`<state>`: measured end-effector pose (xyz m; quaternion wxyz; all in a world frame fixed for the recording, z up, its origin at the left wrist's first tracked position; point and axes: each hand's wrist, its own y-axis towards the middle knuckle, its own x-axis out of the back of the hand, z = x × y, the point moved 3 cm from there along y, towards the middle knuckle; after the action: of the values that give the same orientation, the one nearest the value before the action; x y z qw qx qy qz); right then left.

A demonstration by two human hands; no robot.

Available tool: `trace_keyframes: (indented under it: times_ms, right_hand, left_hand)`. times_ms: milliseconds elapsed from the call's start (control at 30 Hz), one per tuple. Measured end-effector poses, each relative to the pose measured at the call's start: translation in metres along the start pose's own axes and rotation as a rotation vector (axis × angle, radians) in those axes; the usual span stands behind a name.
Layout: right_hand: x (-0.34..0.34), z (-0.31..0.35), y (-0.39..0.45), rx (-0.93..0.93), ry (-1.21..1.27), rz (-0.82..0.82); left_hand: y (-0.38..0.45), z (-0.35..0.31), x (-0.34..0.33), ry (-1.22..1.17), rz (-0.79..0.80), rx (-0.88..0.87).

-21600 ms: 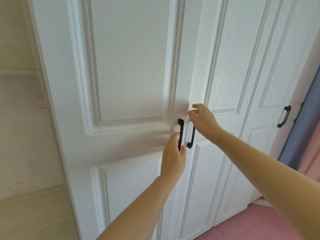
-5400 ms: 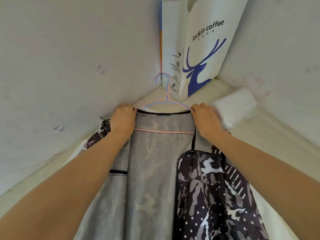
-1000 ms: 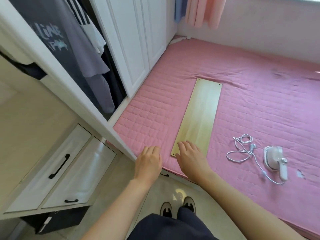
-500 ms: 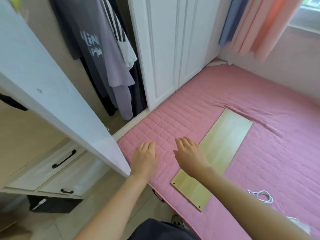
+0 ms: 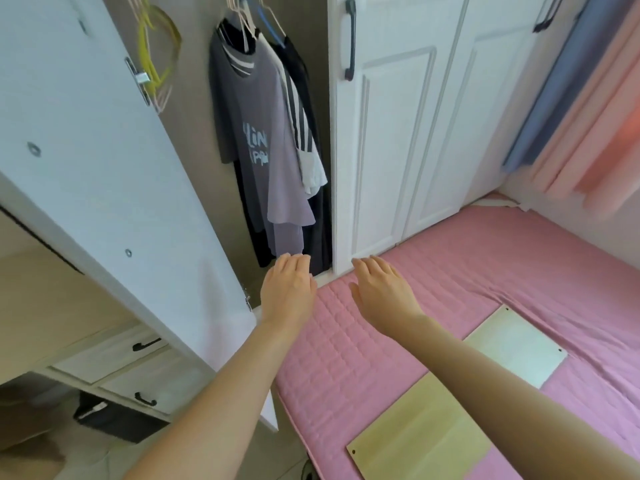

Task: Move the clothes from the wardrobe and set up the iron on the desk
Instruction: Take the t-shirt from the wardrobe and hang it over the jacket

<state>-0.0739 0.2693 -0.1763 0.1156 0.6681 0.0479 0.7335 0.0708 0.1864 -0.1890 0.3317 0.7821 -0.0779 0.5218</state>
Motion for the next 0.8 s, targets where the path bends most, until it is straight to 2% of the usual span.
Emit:
trace_keyframes:
  times_ms: [167, 300, 433, 533, 800]
  right_hand:
    - [0.030, -0.009, 0.054, 0.039, 0.001, -0.075]
    - [0.052, -0.013, 0.100, 0.071, -0.011, -0.125]
    - [0.070, -0.012, 0.140, 0.119, -0.038, -0.137]
    - [0.081, -0.017, 0.175, 0.127, -0.023, -0.154]
    - [0.105, -0.023, 0.253, 0.131, 0.001, -0.142]
  left_hand:
    - [0.069, -0.005, 0.023, -0.036, -0.171, 0.051]
    - [0.119, 0.000, 0.038, -0.041, -0.234, 0.113]
    - [0.160, 0.011, 0.047, 0.070, -0.252, 0.102]
    - [0.194, 0.023, 0.054, 0.172, -0.207, 0.111]
    - [0.279, 0.037, 0.078, 0.285, -0.216, 0.040]
